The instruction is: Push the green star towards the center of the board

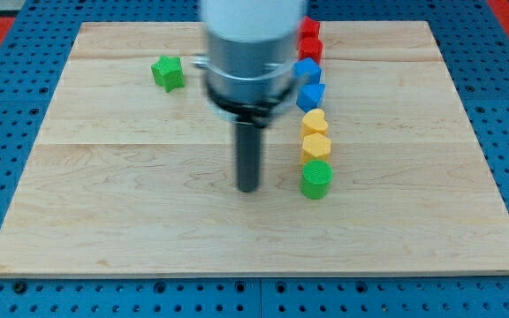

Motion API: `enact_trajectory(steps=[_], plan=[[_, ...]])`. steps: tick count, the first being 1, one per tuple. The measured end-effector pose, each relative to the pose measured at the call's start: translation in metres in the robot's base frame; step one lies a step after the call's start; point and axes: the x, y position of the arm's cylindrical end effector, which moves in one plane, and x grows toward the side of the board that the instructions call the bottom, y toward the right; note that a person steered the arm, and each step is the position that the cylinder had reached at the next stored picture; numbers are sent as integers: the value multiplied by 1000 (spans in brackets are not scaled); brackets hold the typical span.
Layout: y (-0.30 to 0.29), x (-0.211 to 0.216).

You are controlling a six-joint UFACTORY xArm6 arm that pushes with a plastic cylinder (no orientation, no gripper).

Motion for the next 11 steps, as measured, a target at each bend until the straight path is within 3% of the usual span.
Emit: enact_trajectory(steps=[1, 2, 3, 4, 6, 8, 11], plan=[[-41, -86], [-45, -178], [-52, -234], [-85, -251], [-72, -200], [-131, -188], [-74, -85]])
